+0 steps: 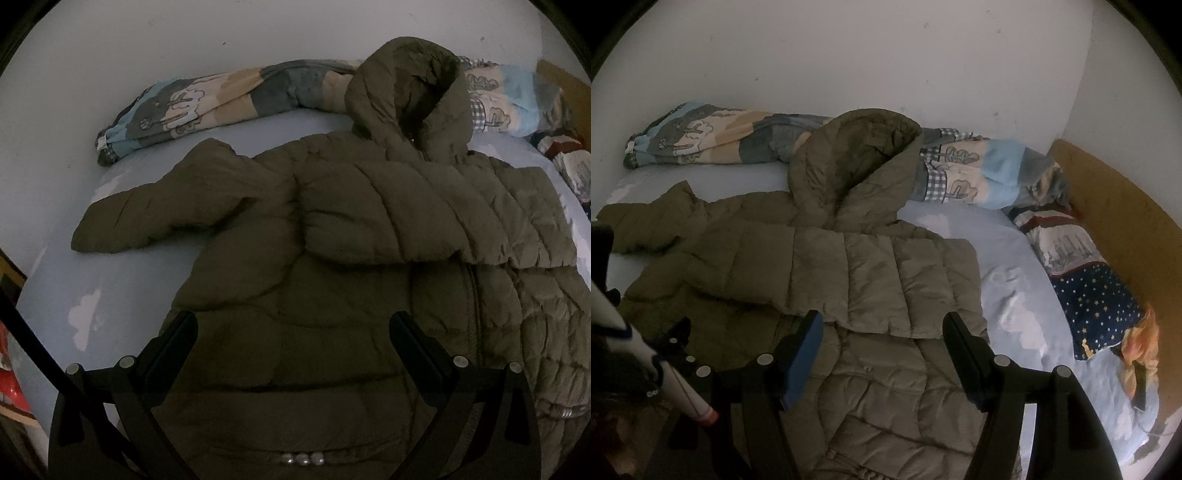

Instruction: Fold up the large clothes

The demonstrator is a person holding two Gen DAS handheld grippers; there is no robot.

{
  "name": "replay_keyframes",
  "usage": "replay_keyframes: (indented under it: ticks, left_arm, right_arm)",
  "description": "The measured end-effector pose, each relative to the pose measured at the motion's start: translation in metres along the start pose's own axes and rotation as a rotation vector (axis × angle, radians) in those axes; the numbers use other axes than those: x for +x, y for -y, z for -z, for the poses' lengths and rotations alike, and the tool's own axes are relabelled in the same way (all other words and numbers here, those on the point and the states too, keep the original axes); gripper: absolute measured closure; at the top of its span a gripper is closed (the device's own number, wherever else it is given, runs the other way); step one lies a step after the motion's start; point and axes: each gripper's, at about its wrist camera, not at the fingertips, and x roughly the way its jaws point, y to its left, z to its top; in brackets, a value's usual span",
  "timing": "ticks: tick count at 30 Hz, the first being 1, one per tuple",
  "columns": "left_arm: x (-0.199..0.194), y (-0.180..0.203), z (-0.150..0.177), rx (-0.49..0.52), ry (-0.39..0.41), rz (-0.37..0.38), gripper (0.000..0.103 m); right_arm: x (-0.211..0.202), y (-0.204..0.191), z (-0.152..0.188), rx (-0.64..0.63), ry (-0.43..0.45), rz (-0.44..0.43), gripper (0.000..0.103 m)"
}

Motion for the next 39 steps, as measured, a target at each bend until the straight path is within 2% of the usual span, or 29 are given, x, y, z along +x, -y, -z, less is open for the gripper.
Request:
replay_keyframes:
  ticks: [10,18,25,39]
  left_arm:
    - [-0.004,0.004,0.001,0.011,0.02,-0.012,0.0]
    - [-0.011,0.01,-0.001,0.017,0.064,-0.05,0.0]
    - [-0.021,-0.001,-0.004,-0.005,0.114,-0.064,0.0]
    - [-0.022,-0.025,-0.006,-0.008,0.123,-0.073,0.0]
  right_arm:
    - [-0.002,0.004,0.002,0.001,0.002,0.005,0.032]
    - [-0.008,0.012,0.002,0.022,0.012,0.005,0.031]
    - [-0.002,0.015,0.002,0.035,-0.003,0.002,0.031]
    - [0.015,-0.009,-0.004,0.026,-0.028,-0.019,0.031]
